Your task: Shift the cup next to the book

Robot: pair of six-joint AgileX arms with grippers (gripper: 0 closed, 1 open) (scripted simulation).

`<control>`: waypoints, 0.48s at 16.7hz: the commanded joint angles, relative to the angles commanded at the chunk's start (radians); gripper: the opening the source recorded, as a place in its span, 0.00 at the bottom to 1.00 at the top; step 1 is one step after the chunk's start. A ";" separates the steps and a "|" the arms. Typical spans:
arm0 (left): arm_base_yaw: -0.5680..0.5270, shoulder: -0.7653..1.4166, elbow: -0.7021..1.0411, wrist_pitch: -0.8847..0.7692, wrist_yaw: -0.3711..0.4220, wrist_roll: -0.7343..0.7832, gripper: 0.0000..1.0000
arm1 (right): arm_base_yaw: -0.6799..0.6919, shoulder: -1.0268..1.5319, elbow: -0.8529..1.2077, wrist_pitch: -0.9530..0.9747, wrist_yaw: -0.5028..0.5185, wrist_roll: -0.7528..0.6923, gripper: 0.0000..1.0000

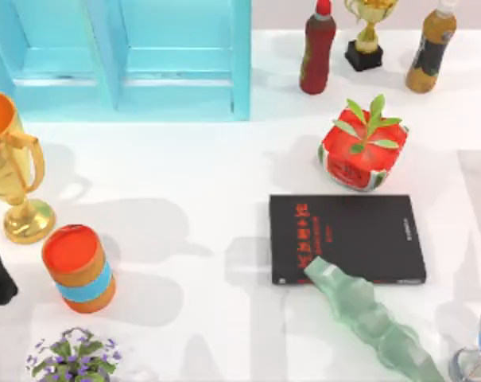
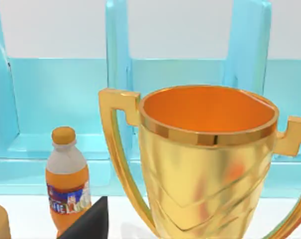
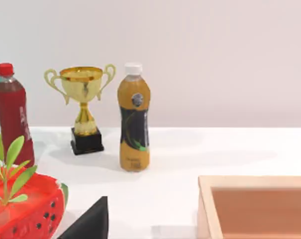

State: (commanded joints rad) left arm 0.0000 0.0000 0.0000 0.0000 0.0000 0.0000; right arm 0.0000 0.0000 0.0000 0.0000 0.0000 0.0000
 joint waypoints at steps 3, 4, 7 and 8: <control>0.001 0.009 0.009 -0.006 -0.001 0.010 1.00 | 0.000 0.000 0.000 0.000 0.000 0.000 1.00; 0.002 0.028 0.026 -0.018 -0.003 0.029 1.00 | 0.000 0.000 0.000 0.000 0.000 0.000 1.00; 0.015 0.143 0.127 -0.089 -0.012 0.149 1.00 | 0.000 0.000 0.000 0.000 0.000 0.000 1.00; 0.024 0.203 0.175 -0.124 -0.015 0.212 1.00 | 0.000 0.000 0.000 0.000 0.000 0.000 1.00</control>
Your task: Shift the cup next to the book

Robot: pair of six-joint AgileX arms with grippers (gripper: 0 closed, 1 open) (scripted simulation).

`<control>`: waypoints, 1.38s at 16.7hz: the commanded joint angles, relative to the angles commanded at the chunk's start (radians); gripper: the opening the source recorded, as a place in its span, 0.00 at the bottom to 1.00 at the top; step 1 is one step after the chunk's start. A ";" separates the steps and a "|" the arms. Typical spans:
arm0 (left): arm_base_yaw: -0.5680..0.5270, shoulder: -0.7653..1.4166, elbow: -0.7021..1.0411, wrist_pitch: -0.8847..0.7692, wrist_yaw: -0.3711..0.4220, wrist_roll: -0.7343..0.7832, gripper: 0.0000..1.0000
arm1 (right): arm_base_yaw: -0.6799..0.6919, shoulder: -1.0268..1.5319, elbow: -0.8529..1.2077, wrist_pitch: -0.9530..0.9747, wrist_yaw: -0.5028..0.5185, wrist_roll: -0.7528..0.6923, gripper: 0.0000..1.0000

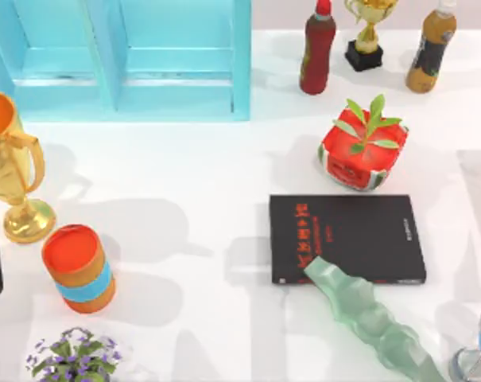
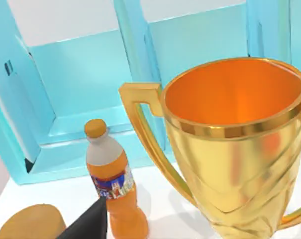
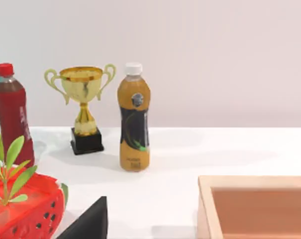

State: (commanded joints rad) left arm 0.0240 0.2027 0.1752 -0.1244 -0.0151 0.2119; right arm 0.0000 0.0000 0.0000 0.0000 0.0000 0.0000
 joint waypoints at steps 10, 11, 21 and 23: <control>0.230 0.872 0.599 -0.530 -0.018 1.068 1.00 | 0.000 0.000 0.000 0.000 0.000 0.000 1.00; 0.268 0.959 0.655 -0.589 -0.017 1.186 1.00 | 0.000 0.000 0.000 0.000 0.000 0.000 1.00; 0.708 1.445 1.079 -1.023 -0.001 2.055 1.00 | 0.000 0.000 0.000 0.000 0.000 0.000 1.00; 0.783 1.480 1.130 -1.066 0.005 2.166 1.00 | 0.000 0.000 0.000 0.000 0.000 0.000 1.00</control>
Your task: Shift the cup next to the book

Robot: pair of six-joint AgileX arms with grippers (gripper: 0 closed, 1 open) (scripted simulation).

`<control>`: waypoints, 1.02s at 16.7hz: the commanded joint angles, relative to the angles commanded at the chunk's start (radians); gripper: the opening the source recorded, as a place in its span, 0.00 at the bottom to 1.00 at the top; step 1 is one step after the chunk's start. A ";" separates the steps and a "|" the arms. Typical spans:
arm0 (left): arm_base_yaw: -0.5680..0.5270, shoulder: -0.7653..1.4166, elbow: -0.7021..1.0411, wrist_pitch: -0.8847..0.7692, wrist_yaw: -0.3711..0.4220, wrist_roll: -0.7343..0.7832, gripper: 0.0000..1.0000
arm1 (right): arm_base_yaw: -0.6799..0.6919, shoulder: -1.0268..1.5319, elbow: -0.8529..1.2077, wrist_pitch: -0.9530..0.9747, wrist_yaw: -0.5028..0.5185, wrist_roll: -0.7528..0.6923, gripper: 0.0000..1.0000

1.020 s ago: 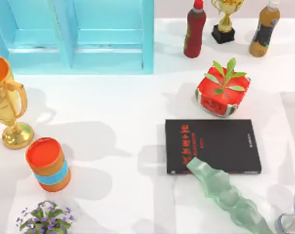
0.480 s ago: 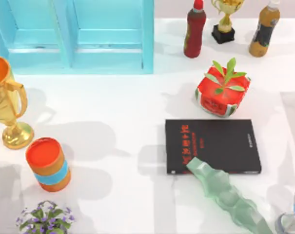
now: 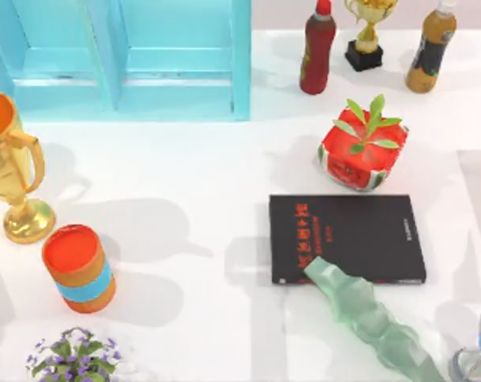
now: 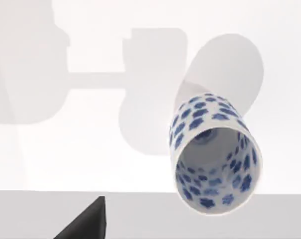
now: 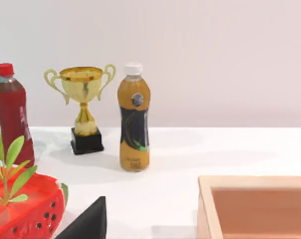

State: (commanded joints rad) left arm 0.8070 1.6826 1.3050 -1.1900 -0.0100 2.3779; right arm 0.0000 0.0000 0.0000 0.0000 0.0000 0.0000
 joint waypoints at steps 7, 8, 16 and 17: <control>0.094 0.019 0.058 -0.042 0.010 0.116 1.00 | 0.000 0.000 0.000 0.000 0.000 0.000 1.00; 0.094 0.019 0.058 -0.042 0.010 0.116 1.00 | 0.000 0.000 0.000 0.000 0.000 0.000 1.00; 0.093 0.063 -0.063 0.126 0.010 0.115 1.00 | 0.000 0.000 0.000 0.000 0.000 0.000 1.00; 0.094 0.078 -0.098 0.179 0.010 0.116 1.00 | 0.000 0.000 0.000 0.000 0.000 0.000 1.00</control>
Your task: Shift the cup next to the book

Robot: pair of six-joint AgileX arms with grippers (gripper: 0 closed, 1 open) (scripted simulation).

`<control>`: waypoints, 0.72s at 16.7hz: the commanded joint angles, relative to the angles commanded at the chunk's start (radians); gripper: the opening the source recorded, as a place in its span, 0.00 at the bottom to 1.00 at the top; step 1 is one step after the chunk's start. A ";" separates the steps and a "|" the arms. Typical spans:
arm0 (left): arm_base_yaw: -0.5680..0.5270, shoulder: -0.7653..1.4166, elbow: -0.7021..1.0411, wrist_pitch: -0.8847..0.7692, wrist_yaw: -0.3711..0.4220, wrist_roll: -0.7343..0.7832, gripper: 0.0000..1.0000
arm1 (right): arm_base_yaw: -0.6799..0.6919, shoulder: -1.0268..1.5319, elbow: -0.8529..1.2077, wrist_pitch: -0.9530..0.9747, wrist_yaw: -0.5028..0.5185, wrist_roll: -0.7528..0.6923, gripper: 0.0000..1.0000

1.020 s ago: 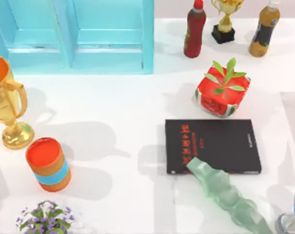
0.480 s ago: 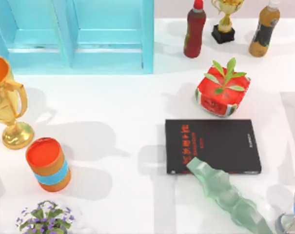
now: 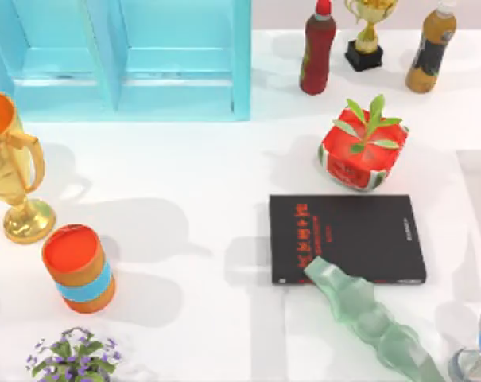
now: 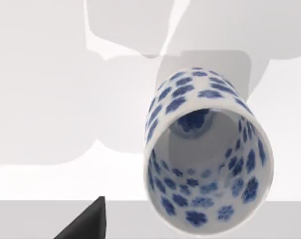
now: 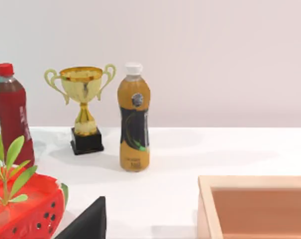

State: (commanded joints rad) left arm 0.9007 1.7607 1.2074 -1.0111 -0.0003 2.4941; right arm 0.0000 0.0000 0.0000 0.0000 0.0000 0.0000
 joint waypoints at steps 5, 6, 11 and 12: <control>0.004 0.051 -0.123 0.169 0.000 0.005 1.00 | 0.000 0.000 0.000 0.000 0.000 0.000 1.00; 0.004 0.052 -0.126 0.172 0.000 0.005 1.00 | 0.000 0.000 0.000 0.000 0.000 0.000 1.00; 0.004 0.052 -0.126 0.172 0.000 0.005 0.85 | 0.000 0.000 0.000 0.000 0.000 0.000 1.00; 0.004 0.052 -0.126 0.172 0.000 0.005 0.77 | 0.000 0.000 0.000 0.000 0.000 0.000 1.00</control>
State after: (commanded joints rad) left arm 0.9045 1.8127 1.0814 -0.8388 -0.0001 2.4991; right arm 0.0000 0.0000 0.0000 0.0000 0.0000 0.0000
